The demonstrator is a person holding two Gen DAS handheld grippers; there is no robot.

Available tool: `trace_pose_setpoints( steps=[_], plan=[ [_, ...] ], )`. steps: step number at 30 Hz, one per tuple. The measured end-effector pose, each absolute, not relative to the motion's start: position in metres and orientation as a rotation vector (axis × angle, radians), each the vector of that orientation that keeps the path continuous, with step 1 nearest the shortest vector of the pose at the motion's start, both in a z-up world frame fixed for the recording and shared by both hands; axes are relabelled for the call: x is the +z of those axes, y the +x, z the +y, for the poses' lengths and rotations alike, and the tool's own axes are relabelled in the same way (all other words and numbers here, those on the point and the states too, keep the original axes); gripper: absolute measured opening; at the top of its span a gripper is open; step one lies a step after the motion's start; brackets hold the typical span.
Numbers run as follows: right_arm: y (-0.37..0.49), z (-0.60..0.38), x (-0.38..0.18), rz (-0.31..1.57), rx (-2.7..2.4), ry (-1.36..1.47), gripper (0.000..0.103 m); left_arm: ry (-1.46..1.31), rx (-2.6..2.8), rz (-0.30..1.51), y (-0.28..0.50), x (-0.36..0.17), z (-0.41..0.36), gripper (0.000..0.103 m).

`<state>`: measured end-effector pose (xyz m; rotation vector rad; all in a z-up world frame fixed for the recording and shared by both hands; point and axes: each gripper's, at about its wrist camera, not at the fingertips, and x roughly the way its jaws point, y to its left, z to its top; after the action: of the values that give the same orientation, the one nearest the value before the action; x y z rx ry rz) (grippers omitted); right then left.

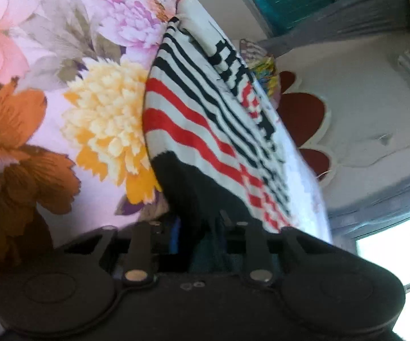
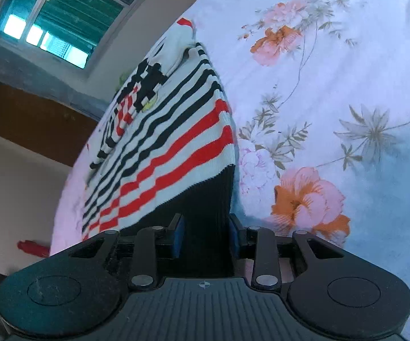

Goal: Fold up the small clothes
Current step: 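Lift the held hem with both tools and fold it toward the collar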

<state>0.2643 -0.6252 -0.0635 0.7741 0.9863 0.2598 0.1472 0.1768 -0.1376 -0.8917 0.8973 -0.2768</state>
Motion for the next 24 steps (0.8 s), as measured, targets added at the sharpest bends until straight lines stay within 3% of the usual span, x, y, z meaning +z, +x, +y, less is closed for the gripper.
trace_pose_setpoints(
  steps=[5, 8, 10, 12, 14, 15, 24],
  plan=[
    [0.260, -0.623, -0.062, 0.974, 0.273, 0.740, 0.033, -0.800, -0.267, 0.891, 0.150, -0.132, 0.170, 0.009],
    [0.256, -0.623, -0.063, 0.973, 0.276, 0.747, 0.033, -0.834, -0.291, 0.839, 0.146, -0.129, 0.176, 0.009],
    [0.253, -0.623, -0.061, 0.978, 0.276, 0.738, 0.033, -0.826, -0.286, 0.793, 0.140, -0.117, 0.179, 0.017],
    [0.250, -0.623, -0.057, 0.980, 0.280, 0.704, 0.033, -0.744, -0.206, 0.769, 0.133, -0.106, 0.185, 0.035],
    [0.246, -0.627, -0.055, 0.967, 0.261, 0.685, 0.033, -0.706, -0.110, 0.774, 0.131, -0.103, 0.196, 0.066],
    [0.246, -0.631, -0.055, 0.955, 0.241, 0.694, 0.033, -0.713, -0.107, 0.762, 0.131, -0.103, 0.201, 0.073],
    [0.275, -0.636, -0.070, 0.943, 0.252, 0.824, 0.033, -0.872, -0.229, 0.781, 0.166, -0.129, 0.206, 0.073]
  ],
)
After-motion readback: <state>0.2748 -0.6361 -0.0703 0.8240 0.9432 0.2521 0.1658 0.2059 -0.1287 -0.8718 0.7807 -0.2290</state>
